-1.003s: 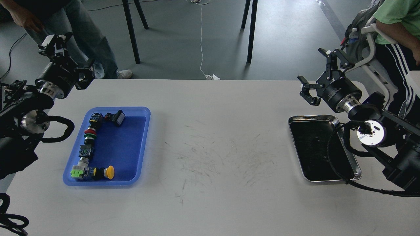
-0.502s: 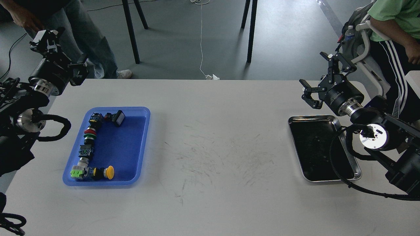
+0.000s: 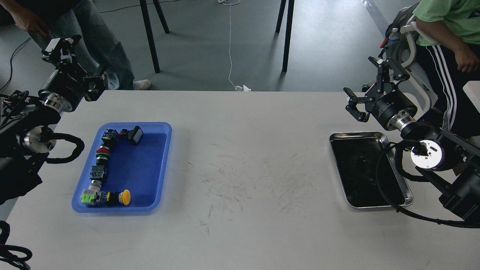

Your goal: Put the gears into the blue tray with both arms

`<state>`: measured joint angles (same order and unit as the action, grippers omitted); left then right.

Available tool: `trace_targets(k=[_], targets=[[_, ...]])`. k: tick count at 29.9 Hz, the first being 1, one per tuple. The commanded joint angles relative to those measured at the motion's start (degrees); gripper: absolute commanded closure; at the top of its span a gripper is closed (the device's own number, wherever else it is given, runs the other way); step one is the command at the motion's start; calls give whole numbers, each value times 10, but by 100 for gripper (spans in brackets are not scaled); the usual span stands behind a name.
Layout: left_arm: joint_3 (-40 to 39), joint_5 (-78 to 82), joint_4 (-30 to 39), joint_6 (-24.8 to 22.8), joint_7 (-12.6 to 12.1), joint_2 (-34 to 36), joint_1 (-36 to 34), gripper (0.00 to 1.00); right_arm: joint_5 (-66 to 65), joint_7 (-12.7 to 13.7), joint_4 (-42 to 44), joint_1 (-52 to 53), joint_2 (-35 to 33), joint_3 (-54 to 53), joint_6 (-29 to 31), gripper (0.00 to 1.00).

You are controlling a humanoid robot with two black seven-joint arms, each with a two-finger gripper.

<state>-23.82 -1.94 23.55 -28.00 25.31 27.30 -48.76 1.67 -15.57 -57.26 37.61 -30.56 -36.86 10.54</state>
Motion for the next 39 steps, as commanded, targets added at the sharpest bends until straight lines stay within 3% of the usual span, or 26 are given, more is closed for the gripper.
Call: trace_targets(k=[1,39], targets=[[0,0,0,0,0,-1,-2,2,0,0,0,0,-3,-8,-1,1],[0,0,0,0,1,4,0,2,8,4,30,4,9,-18,-18,1]])
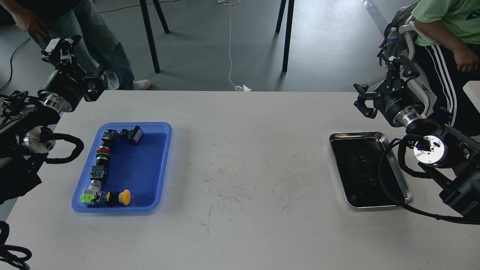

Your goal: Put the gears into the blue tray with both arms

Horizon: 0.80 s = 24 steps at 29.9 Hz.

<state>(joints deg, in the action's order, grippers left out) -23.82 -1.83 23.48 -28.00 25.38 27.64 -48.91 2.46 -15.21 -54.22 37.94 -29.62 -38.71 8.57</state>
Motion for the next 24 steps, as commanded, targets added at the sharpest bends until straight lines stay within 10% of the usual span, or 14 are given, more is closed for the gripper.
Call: trace_targets(k=[1,24], targets=[[-1,0,1,0,0,1,1,2,0,0,0,0,0,0,1,1],[0,1,1,0,0,0,4,2,-1,-1,-1,0,-1,4,1,1]])
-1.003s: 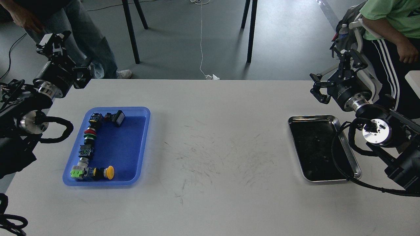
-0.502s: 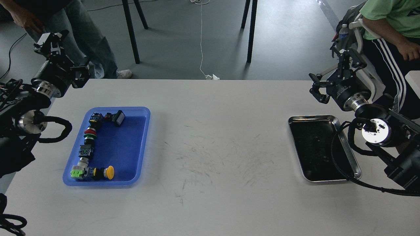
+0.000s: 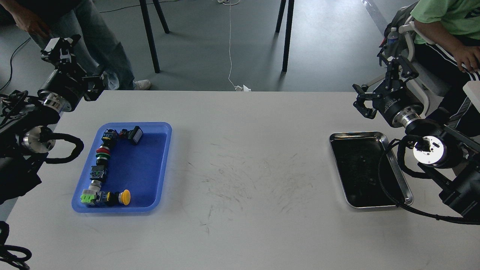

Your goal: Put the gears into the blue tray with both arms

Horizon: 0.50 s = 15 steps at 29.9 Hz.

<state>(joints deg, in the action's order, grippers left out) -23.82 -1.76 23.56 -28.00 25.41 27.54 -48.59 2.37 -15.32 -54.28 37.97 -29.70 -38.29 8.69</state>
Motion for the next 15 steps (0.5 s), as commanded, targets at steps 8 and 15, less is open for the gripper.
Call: trace_targets(k=[8,15], targets=[[0,0,0,0,-1,1,2,2,0,0,0,-1,-1,1,0,1],[0,0,0,0,-1,2,2,2,0,0,0,-1,-3,2,0,1]])
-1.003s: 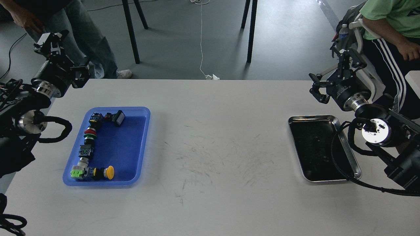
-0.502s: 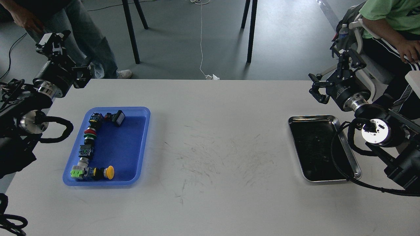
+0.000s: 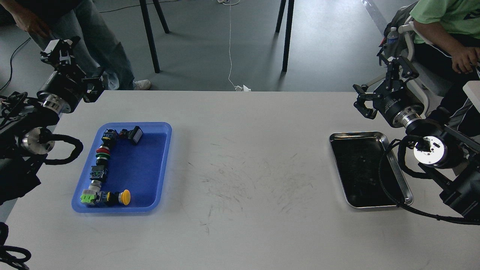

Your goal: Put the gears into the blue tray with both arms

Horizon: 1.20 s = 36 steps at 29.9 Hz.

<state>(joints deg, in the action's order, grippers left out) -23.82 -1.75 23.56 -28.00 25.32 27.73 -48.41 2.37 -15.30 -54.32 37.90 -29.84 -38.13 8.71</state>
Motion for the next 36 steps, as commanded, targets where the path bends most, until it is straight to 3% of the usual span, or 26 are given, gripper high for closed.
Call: trace_targets(k=[1,9,15,24,32,36], targets=[[0,0,0,0,1,0,-1,2,0,0,0,0,-2,1,0,1],[0,0,0,0,0,0,0,2,-1,5,-7,-1,-10,7,-2,1],[0,1,0,0,1,-1,-1,2,-3,11,-10,19,-69,67,-2,1],[1,1,0,0,1,-1,-5,2,-9,71,-23,107,-136,197,-1,1],[0,0,0,0,2,-1,-4,2,-55,146,-58,195,-181,312,16,1],[0,0,0,0,3,-1,-3,2,-81,149,-75,219,-200,342,31,1]])
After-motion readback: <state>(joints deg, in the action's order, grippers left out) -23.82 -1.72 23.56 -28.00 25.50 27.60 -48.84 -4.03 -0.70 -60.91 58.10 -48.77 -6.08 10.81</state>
